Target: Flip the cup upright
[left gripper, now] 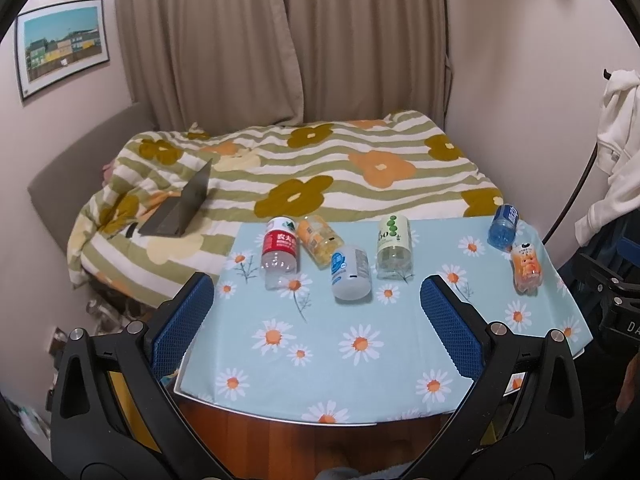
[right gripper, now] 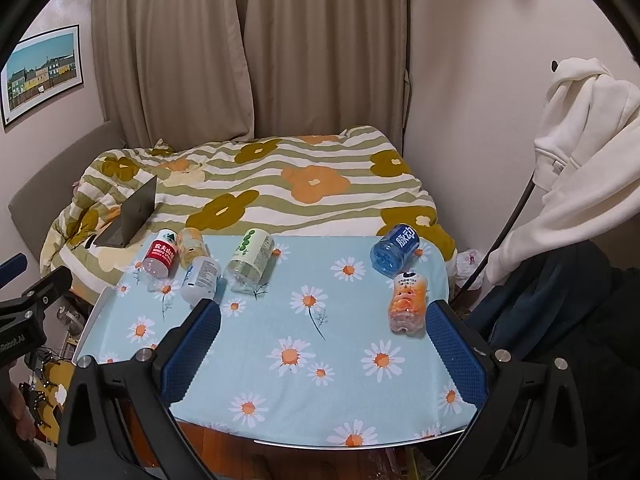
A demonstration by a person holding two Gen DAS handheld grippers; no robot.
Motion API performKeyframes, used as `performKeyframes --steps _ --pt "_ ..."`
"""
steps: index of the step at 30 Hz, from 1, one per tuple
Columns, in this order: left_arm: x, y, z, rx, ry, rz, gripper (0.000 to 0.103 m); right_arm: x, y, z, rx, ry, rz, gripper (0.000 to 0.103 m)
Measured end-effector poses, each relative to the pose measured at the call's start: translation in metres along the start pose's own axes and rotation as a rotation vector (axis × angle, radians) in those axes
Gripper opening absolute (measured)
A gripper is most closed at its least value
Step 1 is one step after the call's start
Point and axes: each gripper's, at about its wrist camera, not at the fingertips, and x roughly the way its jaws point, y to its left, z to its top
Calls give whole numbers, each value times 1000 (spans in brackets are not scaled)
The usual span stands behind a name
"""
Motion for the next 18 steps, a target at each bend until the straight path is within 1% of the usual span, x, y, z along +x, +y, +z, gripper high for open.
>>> performKeyframes --steps 18 --pt "-1 4 -2 -4 -4 1 103 -2 3 1 9 -8 10 102"
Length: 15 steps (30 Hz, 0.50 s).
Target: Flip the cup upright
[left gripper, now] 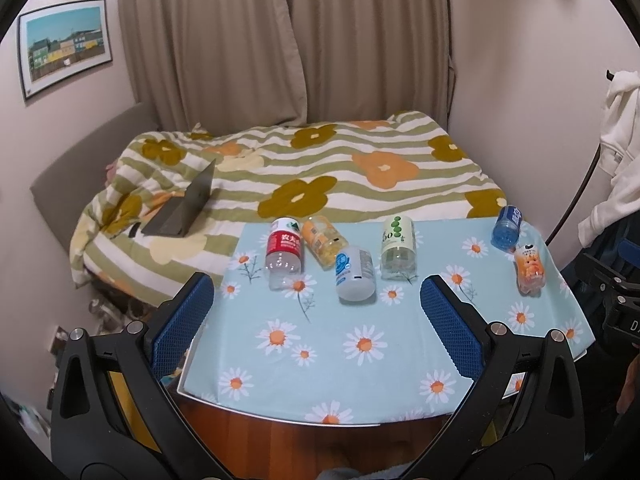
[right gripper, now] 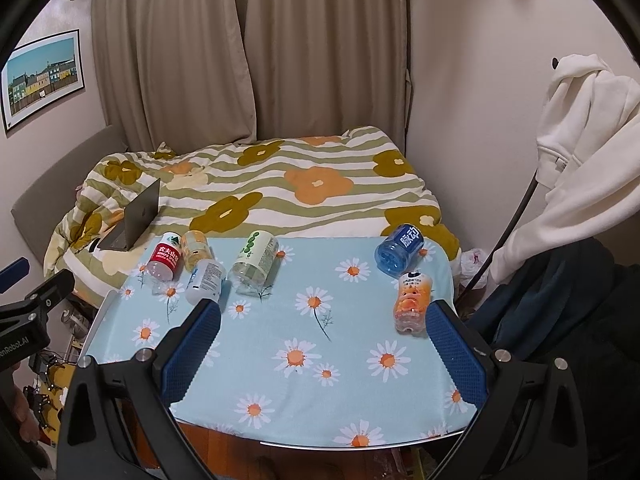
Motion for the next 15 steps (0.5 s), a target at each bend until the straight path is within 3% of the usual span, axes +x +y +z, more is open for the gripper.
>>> performKeyframes --steps 15 --pt "-1 1 -1 -3 0 -1 103 0 2 1 3 -1 2 102"
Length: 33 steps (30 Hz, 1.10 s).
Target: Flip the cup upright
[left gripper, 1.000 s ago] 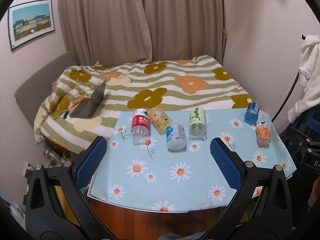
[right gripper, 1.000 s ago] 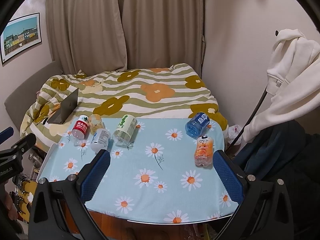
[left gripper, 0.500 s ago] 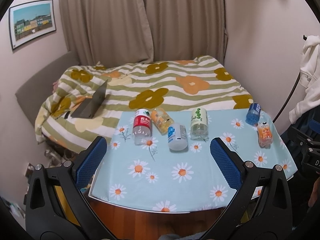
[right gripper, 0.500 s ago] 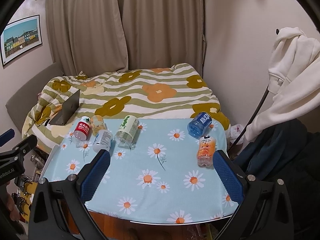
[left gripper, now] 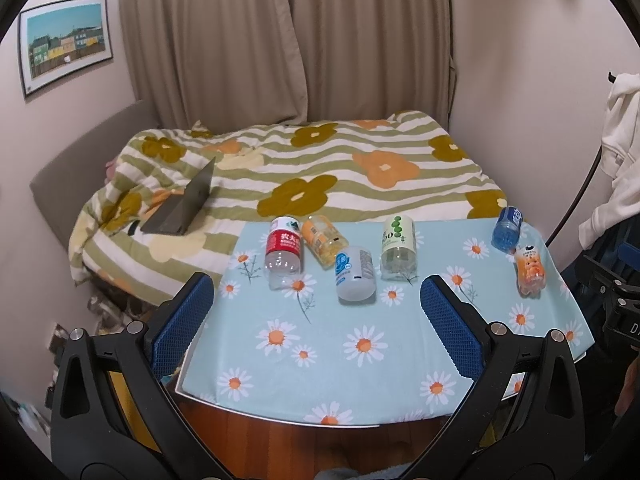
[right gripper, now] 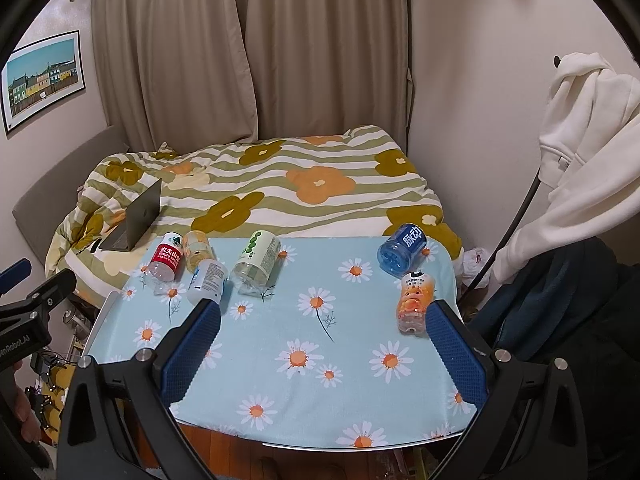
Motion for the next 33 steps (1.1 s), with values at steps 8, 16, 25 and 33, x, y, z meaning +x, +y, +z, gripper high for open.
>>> performKeyframes --steps 8,16,25,33 --pt "0 1 0 1 0 1 103 0 -2 -2 0 0 0 102" --pt "3 5 -2 -3 2 9 103 0 -3 -2 1 -3 2 102" --pt "3 6 -2 -6 3 11 103 -1 -6 -2 2 -5 4 102" --pt "5 1 1 -8 25 41 103 -2 -5 14 -10 -11 36 102"
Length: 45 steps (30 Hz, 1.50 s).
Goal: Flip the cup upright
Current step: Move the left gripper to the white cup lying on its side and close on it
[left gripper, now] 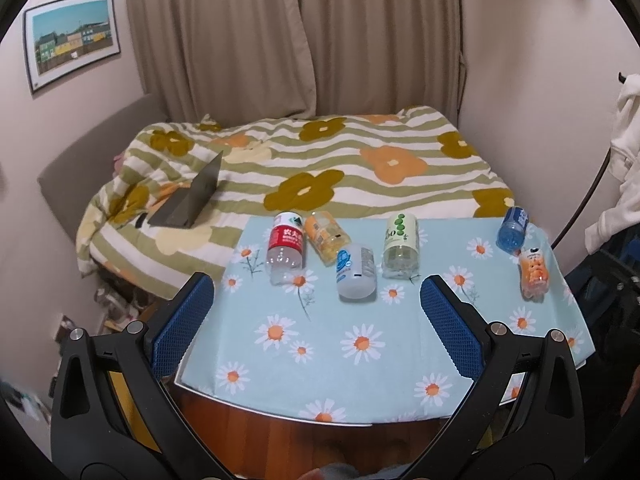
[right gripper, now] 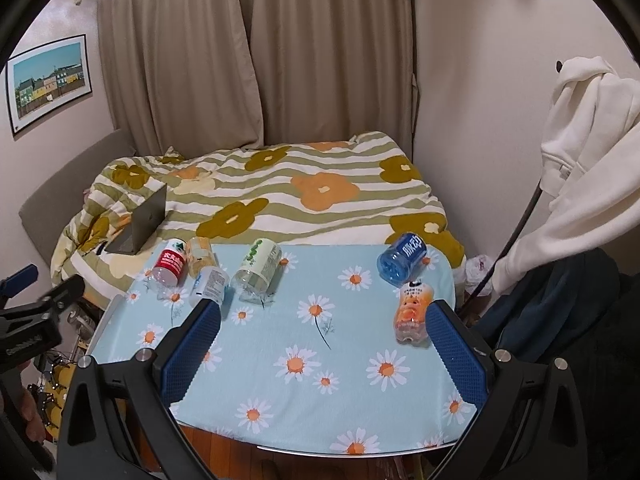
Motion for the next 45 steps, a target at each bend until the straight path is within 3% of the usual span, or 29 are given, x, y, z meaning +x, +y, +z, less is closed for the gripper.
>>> performKeyframes --steps 4,9,18,24,31,41,45 --pt "5 -11 6 -16 34 5 103 6 -6 13 -39 18 -12 102" --pt "23 -23 16 -29 69 26 103 34 -19 23 -54 70 36 102" --pt "118 -25 31 -55 236 -60 103 85 -31 18 -36 107 78 102" --pt "197 -26 33 -53 393 -133 103 125 -28 17 15 175 24 102" --pt "261 -34 18 -17 535 -188 103 166 -25 15 81 255 -35 102" --pt "319 -46 6 4 643 -217 103 218 -12 5 119 356 -58 102" --pt "332 -47 4 0 678 -226 96 230 -11 2 129 384 -66 102"
